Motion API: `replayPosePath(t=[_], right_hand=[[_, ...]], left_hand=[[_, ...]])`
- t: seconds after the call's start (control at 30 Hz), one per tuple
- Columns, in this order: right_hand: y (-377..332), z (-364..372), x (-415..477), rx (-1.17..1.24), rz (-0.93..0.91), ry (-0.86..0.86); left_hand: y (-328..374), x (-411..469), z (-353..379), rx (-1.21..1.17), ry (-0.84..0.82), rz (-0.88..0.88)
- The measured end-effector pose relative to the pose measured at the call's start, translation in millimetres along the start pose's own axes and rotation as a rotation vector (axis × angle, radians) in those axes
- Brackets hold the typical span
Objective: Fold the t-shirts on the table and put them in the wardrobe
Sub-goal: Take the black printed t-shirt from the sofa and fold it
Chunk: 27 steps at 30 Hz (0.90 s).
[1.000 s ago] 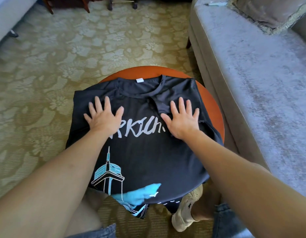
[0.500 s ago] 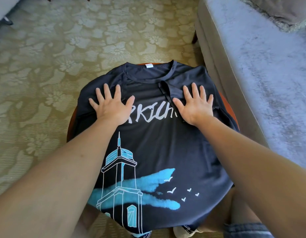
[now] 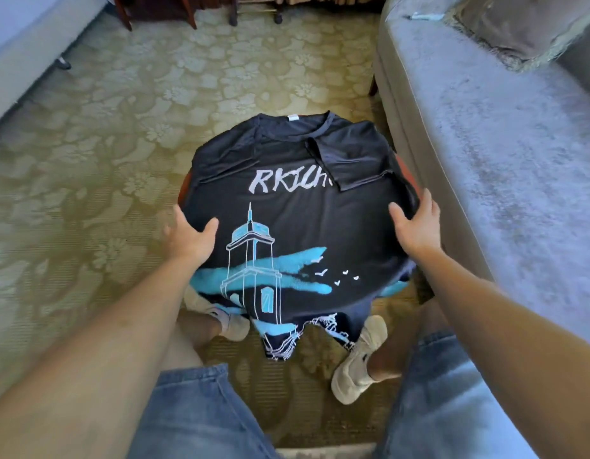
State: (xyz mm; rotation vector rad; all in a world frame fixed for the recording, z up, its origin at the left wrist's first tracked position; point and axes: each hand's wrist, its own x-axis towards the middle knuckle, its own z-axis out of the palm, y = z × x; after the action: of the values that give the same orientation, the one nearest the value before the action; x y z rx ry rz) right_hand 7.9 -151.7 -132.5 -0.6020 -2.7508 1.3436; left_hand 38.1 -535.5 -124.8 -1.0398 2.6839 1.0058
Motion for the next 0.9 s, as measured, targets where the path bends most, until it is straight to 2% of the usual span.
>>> replayPosePath(t=[0.07, 0.13, 0.27, 0.33, 0.57, 0.67, 0.73, 0.8, 0.9], right_hand=[[17, -8, -23, 0.178, 0.123, -0.059], [29, -12, -41, 0.254, 0.184, -0.088], [34, -23, -58, 0.232, 0.250, -0.102], [26, -31, -61, 0.204, 0.214, -0.066], [-57, -38, -30, 0.274, -0.092, -0.066], [-99, -38, 9, 0.271, -0.123, -0.021], [-115, -38, 36, 0.277, -0.112, -0.054], [-111, -33, 52, 0.254, -0.076, -0.123], [-70, -21, 51, 0.008, -0.042, -0.165]], left_hand=[[-17, -16, -3, -0.148, -0.036, 0.018], [-24, -32, -8, -0.186, -0.044, 0.016], [-27, -53, -21, 0.003, -0.067, -0.010], [-24, -55, -32, 0.009, -0.059, 0.010], [31, -22, -72, -0.430, -0.063, 0.201], [68, 7, -80, -0.568, 0.011, 0.217], [86, 23, -80, -0.611, 0.007, 0.220], [86, 34, -70, -0.533, -0.047, 0.219], [53, 40, -47, -0.186, -0.109, 0.164]])
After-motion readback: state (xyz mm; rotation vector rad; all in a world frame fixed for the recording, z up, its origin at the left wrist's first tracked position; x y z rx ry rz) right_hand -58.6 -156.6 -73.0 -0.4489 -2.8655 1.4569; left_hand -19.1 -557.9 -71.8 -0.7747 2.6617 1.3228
